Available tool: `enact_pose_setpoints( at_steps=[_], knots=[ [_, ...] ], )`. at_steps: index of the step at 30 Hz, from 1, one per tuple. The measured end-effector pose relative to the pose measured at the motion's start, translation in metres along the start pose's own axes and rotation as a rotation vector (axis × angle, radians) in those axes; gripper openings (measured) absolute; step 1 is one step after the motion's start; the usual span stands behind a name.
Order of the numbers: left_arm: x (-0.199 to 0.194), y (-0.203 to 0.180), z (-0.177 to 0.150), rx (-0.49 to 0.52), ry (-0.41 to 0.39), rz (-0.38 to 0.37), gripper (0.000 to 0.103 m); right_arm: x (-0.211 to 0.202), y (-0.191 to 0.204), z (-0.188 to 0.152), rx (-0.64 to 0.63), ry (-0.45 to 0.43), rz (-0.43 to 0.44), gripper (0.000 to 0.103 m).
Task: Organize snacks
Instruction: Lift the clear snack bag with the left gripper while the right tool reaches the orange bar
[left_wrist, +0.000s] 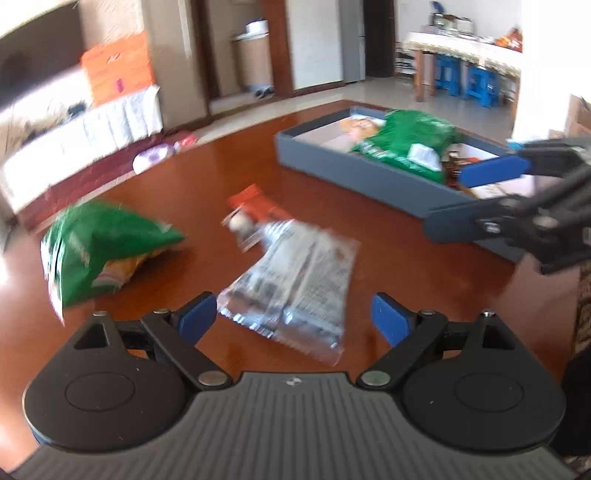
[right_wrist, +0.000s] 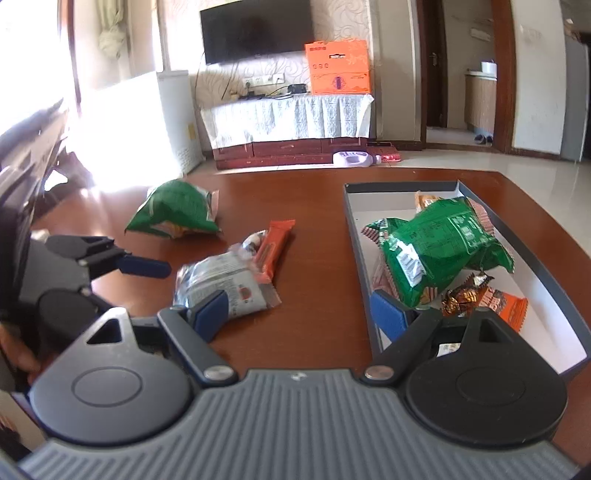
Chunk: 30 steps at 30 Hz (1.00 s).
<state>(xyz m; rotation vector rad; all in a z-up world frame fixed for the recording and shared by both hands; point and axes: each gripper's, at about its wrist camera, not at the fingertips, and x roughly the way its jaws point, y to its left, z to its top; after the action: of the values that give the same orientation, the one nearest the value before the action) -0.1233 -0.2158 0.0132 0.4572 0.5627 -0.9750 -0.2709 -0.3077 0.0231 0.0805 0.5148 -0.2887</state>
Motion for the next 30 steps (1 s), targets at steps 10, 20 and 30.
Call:
enact_pose_setpoints(
  at_steps=[10,20,30],
  knots=[
    [0.032,-0.01,0.008,0.044,-0.017,-0.002,0.087,0.001,-0.012,0.004,0.045,0.001,0.015,0.085],
    [-0.01,0.037,-0.027,-0.3,0.078,0.179,0.069,0.014,0.006,0.009,0.032,0.044,0.052,0.035],
    [-0.012,0.038,-0.035,-0.393,0.113,0.271,0.094,0.076,0.049,0.029,-0.077,0.123,-0.051,0.037]
  ],
)
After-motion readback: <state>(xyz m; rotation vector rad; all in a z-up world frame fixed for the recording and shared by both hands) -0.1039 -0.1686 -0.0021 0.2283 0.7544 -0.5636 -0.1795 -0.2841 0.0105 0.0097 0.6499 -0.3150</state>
